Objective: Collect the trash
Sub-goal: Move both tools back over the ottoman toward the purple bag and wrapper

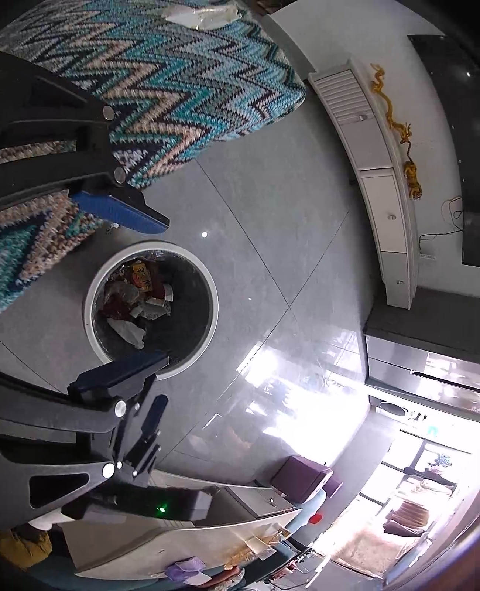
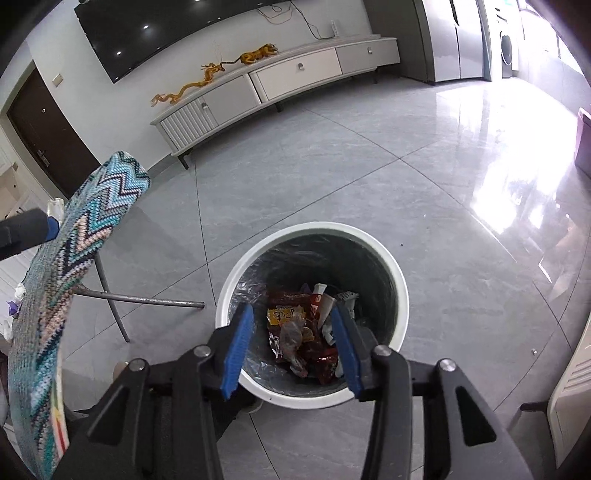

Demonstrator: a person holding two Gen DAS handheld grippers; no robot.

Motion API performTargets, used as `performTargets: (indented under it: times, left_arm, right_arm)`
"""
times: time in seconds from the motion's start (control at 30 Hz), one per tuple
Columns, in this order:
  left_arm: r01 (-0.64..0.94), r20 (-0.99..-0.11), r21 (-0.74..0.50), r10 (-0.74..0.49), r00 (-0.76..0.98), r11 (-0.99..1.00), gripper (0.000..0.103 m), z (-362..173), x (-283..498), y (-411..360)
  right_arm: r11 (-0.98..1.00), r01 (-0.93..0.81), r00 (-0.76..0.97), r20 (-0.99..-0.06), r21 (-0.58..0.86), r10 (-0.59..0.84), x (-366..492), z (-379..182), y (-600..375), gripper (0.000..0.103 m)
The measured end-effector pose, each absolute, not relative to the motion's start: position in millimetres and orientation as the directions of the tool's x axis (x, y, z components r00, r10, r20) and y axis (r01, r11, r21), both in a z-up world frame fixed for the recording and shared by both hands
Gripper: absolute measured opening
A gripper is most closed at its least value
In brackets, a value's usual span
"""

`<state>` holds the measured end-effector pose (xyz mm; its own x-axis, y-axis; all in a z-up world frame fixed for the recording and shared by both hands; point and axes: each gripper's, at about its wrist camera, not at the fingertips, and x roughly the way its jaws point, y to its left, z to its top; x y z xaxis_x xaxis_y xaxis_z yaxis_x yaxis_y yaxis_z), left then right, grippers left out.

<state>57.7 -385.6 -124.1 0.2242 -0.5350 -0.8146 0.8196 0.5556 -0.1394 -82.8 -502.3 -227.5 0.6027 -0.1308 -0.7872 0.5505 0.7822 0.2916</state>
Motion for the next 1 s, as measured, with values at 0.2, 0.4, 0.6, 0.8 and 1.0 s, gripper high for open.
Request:
performTargets:
  times: [0.2,0.4,0.6,0.8,1.0]
  left_arm:
    - [0.818,-0.785,-0.089,-0.545,0.294,0.568,0.063,-98,42,-324]
    - [0.775,-0.757,-0.088,-0.548,0.356,0.626,0.063,-78,41,-249]
    - [0.705,-0.734,-0.097,-0.529,0.426,0.702,0.063,-73,49,-172]
    - [0.592,-0.736,-0.119,-0.472,0.486,0.797,0.063,-83,74,-94]
    - [0.462,-0.742,-0.153,-0.41,0.531,0.874,0.063,-94,107,-20]
  right_arm:
    - [0.828,0.498,0.659,-0.733,0.259,-0.167,-92,-167,-473,0.043]
    - [0.894,0.387,0.718,-0.682,0.227,-0.138,-78,-112,-427,0.043]
    - [0.944,0.265,0.766,-0.638,0.198,-0.081,-57,-69,-378,0.043]
    - [0.972,0.175,0.78,-0.624,0.156,-0.04,-38,-43,-336,0.043]
    - [0.983,0.121,0.774,-0.633,0.14,-0.005,-17,-36,-307,0.043]
